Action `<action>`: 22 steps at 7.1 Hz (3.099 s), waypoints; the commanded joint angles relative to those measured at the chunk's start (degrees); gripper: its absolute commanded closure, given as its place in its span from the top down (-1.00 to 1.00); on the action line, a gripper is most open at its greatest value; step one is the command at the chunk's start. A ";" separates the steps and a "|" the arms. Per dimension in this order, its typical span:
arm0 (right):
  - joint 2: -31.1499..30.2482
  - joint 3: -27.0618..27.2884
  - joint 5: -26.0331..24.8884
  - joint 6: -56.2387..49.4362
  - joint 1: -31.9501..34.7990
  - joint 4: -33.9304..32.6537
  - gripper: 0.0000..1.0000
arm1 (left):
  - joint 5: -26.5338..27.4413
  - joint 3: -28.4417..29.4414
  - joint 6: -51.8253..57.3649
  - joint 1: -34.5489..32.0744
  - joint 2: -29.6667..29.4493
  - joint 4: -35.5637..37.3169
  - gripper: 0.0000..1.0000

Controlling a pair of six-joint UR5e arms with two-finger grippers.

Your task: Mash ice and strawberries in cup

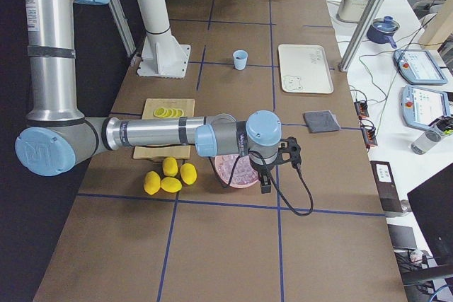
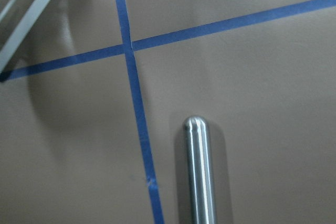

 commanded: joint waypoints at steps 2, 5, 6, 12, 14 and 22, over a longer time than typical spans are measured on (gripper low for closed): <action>-0.02 -1.51 0.12 -0.29 0.00 0.09 0.99 | -12.64 -0.92 18.00 -17.27 0.22 16.61 1.00; 0.07 -3.45 0.21 -0.55 0.00 0.09 0.99 | -12.30 -0.84 19.64 -24.25 -0.04 20.62 1.00; -0.19 -3.45 0.21 -0.56 0.00 0.09 0.99 | -11.95 -0.23 19.12 -24.26 -1.00 20.62 1.00; -3.79 -3.89 1.96 -1.43 3.59 -0.09 0.99 | -10.28 -0.31 14.72 -21.72 -2.15 20.01 1.00; -4.50 -3.63 2.05 -2.93 3.95 0.00 0.99 | -10.28 -0.13 14.89 -21.72 -2.15 19.92 1.00; -4.32 -3.19 1.61 -2.84 3.87 0.09 0.99 | -10.10 -0.13 15.07 -21.63 -2.15 19.83 1.00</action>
